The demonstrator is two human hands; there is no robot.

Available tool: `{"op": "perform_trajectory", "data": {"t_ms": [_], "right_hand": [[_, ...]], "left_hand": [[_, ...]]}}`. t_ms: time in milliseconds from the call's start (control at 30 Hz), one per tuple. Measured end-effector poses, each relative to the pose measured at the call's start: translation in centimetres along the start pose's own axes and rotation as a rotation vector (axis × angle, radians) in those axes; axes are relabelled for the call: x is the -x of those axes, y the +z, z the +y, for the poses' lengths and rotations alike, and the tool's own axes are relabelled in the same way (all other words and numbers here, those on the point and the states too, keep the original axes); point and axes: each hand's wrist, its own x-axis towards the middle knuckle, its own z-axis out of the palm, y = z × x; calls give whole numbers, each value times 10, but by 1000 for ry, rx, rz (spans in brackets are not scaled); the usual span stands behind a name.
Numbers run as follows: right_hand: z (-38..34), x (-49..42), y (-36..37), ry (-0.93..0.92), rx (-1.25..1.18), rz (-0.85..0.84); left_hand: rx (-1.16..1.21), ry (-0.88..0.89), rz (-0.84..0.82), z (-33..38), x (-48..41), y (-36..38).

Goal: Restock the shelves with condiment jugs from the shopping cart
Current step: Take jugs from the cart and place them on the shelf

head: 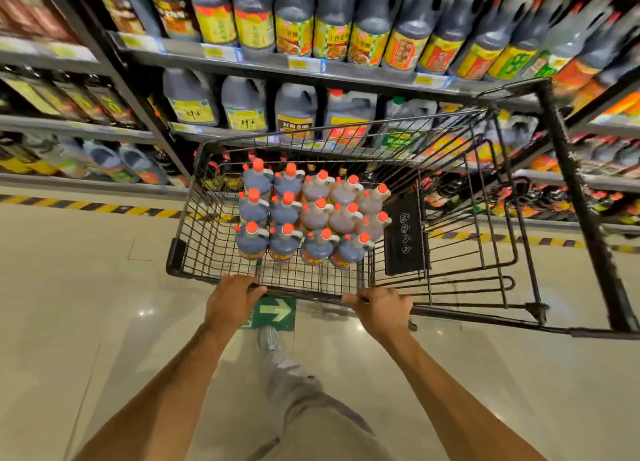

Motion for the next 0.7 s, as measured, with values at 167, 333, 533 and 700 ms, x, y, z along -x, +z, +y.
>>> {"op": "perform_trajectory", "data": {"t_ms": [167, 333, 533, 700], "right_hand": [[-51, 3, 13, 34, 23, -8], [-99, 6, 21, 28, 42, -33], [-153, 13, 35, 3, 61, -31], [-200, 17, 48, 27, 23, -21]], "left_hand": [[-35, -36, -37, -36, -10, -34], [-24, -19, -44, -79, -19, -59], [-42, 10, -43, -129, -27, -91], [-71, 57, -56, -174, -37, -117]]}}
